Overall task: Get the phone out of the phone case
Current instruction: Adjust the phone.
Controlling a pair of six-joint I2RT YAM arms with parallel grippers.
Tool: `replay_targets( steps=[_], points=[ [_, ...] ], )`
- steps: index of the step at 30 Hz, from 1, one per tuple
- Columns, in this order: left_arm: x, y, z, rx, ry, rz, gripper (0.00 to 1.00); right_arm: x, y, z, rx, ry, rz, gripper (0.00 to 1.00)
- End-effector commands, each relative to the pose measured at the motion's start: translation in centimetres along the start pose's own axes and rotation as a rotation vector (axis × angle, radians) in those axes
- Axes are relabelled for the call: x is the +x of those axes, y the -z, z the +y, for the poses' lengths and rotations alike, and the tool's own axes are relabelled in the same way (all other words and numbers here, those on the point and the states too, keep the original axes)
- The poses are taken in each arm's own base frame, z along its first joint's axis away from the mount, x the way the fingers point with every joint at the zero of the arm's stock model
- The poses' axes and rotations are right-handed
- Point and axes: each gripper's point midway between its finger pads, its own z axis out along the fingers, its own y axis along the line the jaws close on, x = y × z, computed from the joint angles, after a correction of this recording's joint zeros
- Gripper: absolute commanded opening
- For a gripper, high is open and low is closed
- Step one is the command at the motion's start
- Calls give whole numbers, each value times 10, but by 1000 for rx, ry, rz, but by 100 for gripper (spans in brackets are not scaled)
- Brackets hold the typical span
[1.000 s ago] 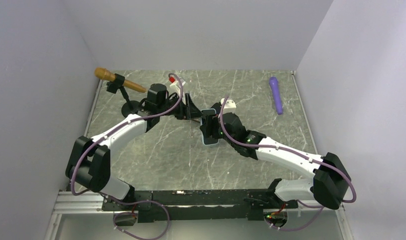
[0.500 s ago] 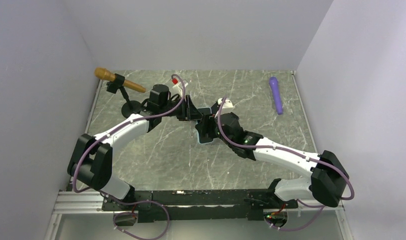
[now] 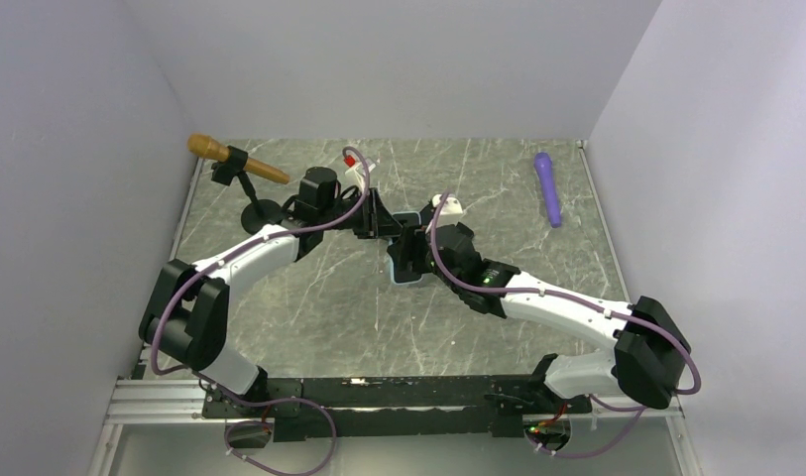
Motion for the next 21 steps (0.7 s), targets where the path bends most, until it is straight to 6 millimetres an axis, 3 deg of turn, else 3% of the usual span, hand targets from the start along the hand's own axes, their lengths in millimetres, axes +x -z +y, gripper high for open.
replay_targets(
  steps=[1,4,5,6,8,9,15,19,21],
  points=[
    [2,-5,-29,107,-46,27,32,-57,6,39,-101,-87,-153,0],
    [4,-7,-30,97,-53,35,18,-56,7,44,-116,-71,-125,2],
    [4,-7,-30,91,-62,35,13,-53,8,45,-114,-64,-102,11],
    [2,-6,-28,75,-72,31,7,-51,10,45,-116,-55,-80,27],
    [-1,-3,-25,32,-97,17,0,-44,16,41,-101,-35,-30,90],
    [-3,-1,-26,24,-111,8,0,-40,21,37,-87,-26,-3,99],
    [-12,9,-41,40,-198,-28,0,-18,57,19,-98,32,121,100],
    [-17,18,-59,91,-287,-32,0,-12,78,-29,66,27,192,100],
    [-14,22,-71,149,-312,-30,0,-11,85,-32,10,18,220,100]
  ],
)
